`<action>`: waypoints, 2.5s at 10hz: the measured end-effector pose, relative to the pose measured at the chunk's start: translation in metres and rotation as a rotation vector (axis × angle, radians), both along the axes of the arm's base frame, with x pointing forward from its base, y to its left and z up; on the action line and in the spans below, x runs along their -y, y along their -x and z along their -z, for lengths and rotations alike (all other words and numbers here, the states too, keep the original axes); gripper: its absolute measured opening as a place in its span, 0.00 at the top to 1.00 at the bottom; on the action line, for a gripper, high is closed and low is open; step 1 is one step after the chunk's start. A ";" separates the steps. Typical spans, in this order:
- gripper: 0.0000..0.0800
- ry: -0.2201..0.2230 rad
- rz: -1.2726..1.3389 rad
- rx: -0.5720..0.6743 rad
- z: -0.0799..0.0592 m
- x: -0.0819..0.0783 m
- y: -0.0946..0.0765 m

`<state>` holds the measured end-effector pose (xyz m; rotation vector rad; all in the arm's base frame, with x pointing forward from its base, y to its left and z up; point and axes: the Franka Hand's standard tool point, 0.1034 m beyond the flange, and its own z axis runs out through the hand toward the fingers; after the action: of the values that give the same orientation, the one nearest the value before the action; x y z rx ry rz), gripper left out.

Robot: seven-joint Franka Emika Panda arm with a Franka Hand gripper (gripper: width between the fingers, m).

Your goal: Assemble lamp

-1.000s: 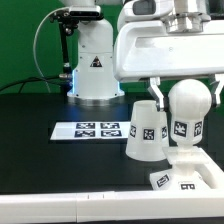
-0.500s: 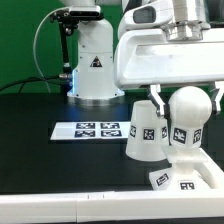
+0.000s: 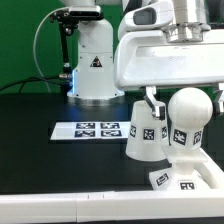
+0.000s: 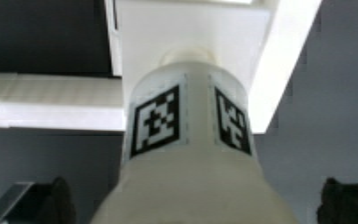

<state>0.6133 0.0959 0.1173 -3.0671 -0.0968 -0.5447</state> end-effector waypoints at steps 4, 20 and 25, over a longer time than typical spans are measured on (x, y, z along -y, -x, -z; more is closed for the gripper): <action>0.13 0.027 0.019 -0.272 -0.008 0.008 -0.015; 0.29 -0.226 1.125 -0.346 -0.004 0.013 -0.016; 0.28 -0.388 1.476 -0.369 -0.002 0.000 -0.010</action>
Offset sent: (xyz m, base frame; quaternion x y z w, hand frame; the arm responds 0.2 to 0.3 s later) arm 0.0197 -0.0095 -0.0010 -0.0049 -0.1380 0.0218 0.9902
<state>0.6236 0.0955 0.1191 -2.2372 2.0003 0.0785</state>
